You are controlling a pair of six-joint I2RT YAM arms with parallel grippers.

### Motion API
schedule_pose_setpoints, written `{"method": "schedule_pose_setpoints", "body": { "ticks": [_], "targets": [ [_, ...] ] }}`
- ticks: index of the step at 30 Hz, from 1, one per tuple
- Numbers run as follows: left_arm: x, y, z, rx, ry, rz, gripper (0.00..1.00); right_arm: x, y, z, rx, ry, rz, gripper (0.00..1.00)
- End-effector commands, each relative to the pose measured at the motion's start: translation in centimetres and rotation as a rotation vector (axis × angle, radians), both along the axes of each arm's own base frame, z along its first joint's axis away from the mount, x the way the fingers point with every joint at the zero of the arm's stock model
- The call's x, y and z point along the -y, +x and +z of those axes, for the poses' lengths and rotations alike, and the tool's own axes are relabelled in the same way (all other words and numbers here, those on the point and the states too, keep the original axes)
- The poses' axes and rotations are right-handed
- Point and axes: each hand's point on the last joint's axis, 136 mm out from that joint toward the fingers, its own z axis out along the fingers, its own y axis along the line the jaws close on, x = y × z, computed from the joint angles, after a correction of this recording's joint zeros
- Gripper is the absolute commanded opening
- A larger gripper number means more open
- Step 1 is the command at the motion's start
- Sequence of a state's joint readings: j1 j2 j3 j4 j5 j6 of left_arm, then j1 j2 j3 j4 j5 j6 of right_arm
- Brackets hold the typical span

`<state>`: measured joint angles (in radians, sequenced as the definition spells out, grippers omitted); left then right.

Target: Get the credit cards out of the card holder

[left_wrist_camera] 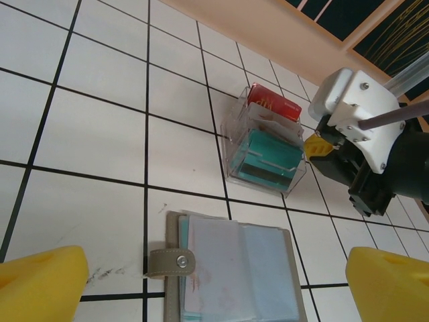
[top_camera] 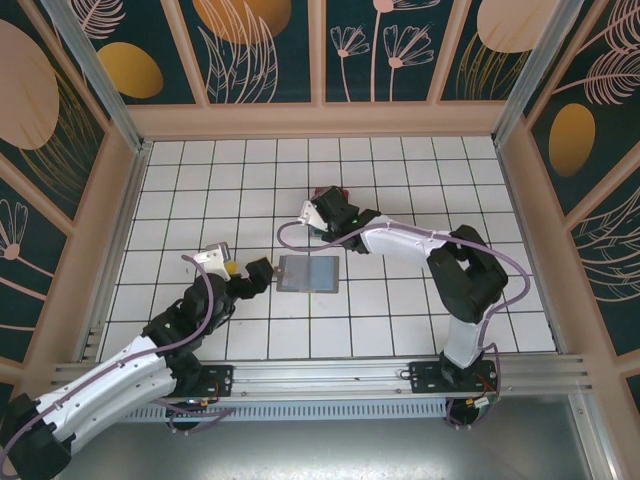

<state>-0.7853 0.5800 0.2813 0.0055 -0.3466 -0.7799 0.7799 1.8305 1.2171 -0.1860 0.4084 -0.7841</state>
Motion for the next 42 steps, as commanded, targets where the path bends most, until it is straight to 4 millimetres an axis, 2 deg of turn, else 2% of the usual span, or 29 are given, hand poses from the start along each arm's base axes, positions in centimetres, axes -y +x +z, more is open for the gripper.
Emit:
{"method": "schedule_pose_setpoints", "body": {
  "ticks": [1,3,5,6,7,8,12,15,20,27,31,34,37,42],
  "targets": [
    [-0.5,0.0,-0.4,-0.005,0.007,0.016,0.98,-0.1,1.2,0.3,0.024,-0.003,-0.028,0.0],
    [-0.6,-0.1,-0.6,-0.008,0.008,0.017,0.99,-0.1,1.3,0.3,0.02,0.009,-0.038,0.0],
    [-0.6,-0.2,-0.7,-0.01,0.008,0.016,0.98,0.0,1.8,0.5,0.022,0.024,-0.063,0.05],
    [-0.6,-0.2,-0.8,-0.009,0.008,0.017,0.98,0.1,2.1,0.6,0.025,0.031,-0.077,0.1],
    [-0.6,-0.2,-0.8,-0.01,0.009,0.017,0.99,0.3,2.4,0.8,0.034,0.038,-0.094,0.21],
    [-0.6,-0.2,-0.8,-0.009,0.008,0.015,0.99,0.5,2.8,0.8,0.04,0.039,-0.112,0.26],
    [-0.6,-0.2,-0.7,-0.007,0.007,0.014,0.99,1.7,4.9,0.9,0.079,0.041,-0.204,0.32],
    [-0.6,-0.3,-0.7,-0.009,0.007,0.011,0.98,2.3,6.2,1.4,0.098,0.065,-0.264,0.32],
    [-0.4,-0.3,-0.8,-0.009,0.009,0.002,0.99,2.3,6.1,2.8,0.101,0.133,-0.281,0.32],
    [0.3,-0.3,-1.3,-0.021,0.021,-0.03,0.99,2.0,3.9,6.1,0.056,0.367,-0.348,0.33],
    [1.1,-0.3,-2.0,-0.051,0.032,-0.064,0.99,1.6,1.4,7.7,-0.05,0.582,-0.427,0.33],
    [2.2,-0.4,-2.8,-0.089,0.034,-0.108,0.98,0.9,-1.4,8.5,-0.158,0.783,-0.444,0.33],
    [3.1,-0.4,-3.7,-0.13,0.029,-0.136,0.96,0.6,-3.8,8.8,-0.251,0.933,-0.464,0.33],
    [4.8,-0.4,-4.9,-0.191,0.022,-0.196,0.83,0.7,-7.8,6.3,-0.412,1.09,-0.517,0.33]
  ]
}}
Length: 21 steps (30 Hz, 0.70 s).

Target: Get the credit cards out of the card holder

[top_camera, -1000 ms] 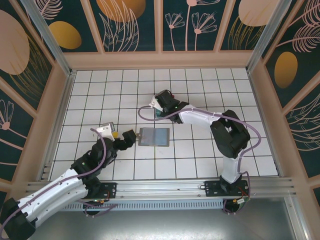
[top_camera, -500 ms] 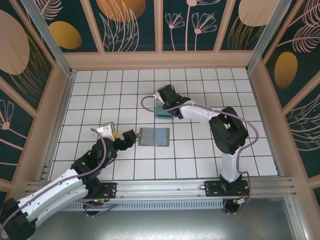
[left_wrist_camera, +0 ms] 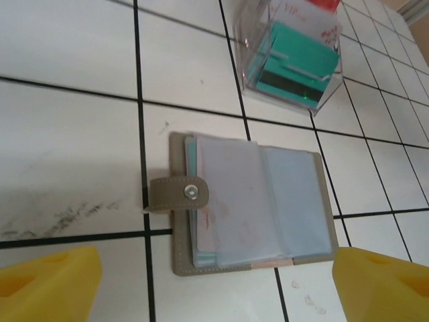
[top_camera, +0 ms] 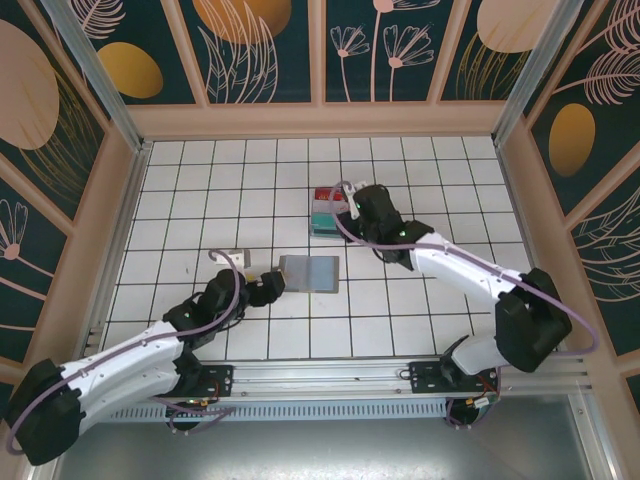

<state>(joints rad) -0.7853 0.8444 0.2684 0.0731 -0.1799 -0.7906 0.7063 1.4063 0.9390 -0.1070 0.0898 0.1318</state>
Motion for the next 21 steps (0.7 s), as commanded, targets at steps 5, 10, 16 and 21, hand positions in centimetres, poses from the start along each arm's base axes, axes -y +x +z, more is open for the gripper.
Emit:
{"method": "schedule_pose_setpoints", "body": {
  "ticks": [5,10,16,21],
  "targets": [
    [3.2,0.7,0.4,-0.045,-0.065,-0.081,0.7,-1.6,-5.2,-5.0,-0.228,0.279,-0.026,0.33],
    [4.4,1.0,-0.9,-0.091,-0.059,-0.104,0.66,-1.1,-6.4,-8.3,-0.297,0.311,-0.078,0.33],
    [5.6,1.5,-2.0,-0.137,-0.028,-0.122,0.61,-1.5,-7.0,-10.4,-0.348,0.337,-0.075,0.33],
    [5.3,1.8,-2.9,-0.15,0.011,-0.103,0.61,-1.8,-7.4,-11.9,-0.385,0.339,-0.083,0.33]
  ]
}}
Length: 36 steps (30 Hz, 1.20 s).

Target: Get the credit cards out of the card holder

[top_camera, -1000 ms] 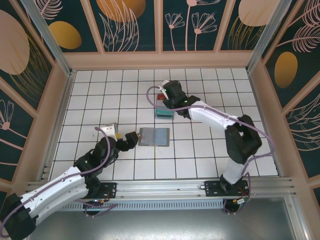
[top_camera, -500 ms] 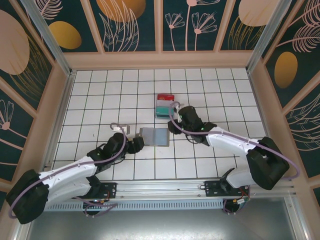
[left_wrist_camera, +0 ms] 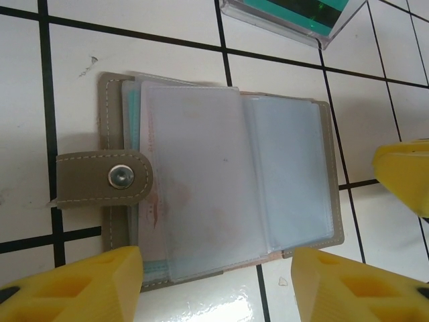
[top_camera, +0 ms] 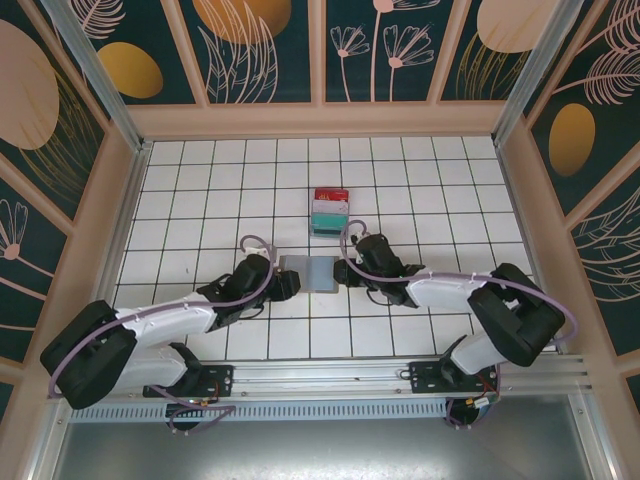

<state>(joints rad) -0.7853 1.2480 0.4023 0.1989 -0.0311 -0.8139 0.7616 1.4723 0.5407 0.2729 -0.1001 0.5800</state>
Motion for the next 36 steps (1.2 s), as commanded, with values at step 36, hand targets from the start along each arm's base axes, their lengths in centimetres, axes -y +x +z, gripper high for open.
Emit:
{"method": "schedule_pose_setpoints", "body": {
  "ticks": [36],
  "targets": [
    [3.0,0.6,-0.6,-0.016,-0.028,-0.099,0.61,-2.1,-0.6,-3.0,-0.071,0.0,0.026,0.31]
  ]
}}
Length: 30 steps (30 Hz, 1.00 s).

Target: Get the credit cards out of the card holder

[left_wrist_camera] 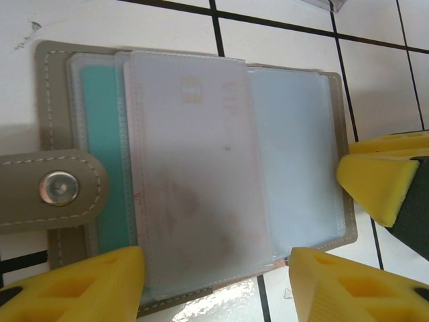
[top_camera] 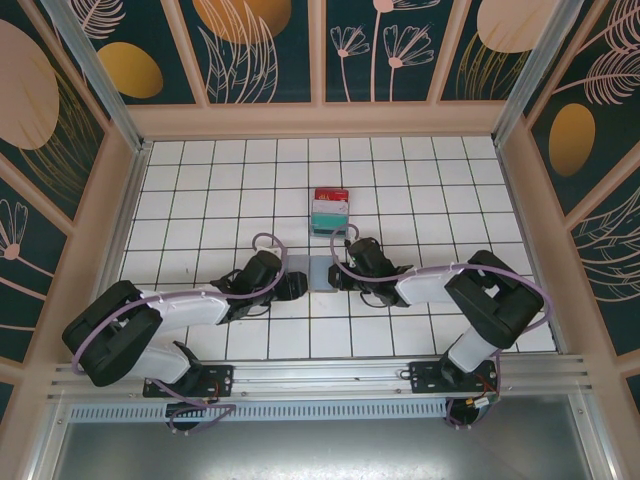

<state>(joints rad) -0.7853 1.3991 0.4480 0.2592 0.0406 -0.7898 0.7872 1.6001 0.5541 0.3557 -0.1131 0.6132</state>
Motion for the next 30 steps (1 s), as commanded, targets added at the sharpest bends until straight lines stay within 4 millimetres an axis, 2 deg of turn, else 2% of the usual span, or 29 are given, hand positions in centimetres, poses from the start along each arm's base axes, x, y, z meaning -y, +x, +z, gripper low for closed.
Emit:
{"method": "schedule_pose_setpoints", "body": {
  "ticks": [1,12,20,30],
  "targets": [
    [1.2,0.4,1.6,0.04,-0.048,-0.033,0.61,-0.6,-0.4,-0.5,-0.023,0.0,0.013,0.31],
    [2.5,0.5,1.5,0.022,-0.071,-0.068,0.62,-0.6,-0.4,-0.4,-0.023,-0.006,0.013,0.31],
    [4.3,0.7,3.1,0.046,-0.11,-0.107,0.61,-0.2,-0.1,-0.1,-0.01,-0.004,-0.009,0.31],
    [6.9,0.8,4.2,0.058,-0.12,-0.151,0.6,2.7,1.0,3.0,0.066,0.018,-0.114,0.32]
  ]
}}
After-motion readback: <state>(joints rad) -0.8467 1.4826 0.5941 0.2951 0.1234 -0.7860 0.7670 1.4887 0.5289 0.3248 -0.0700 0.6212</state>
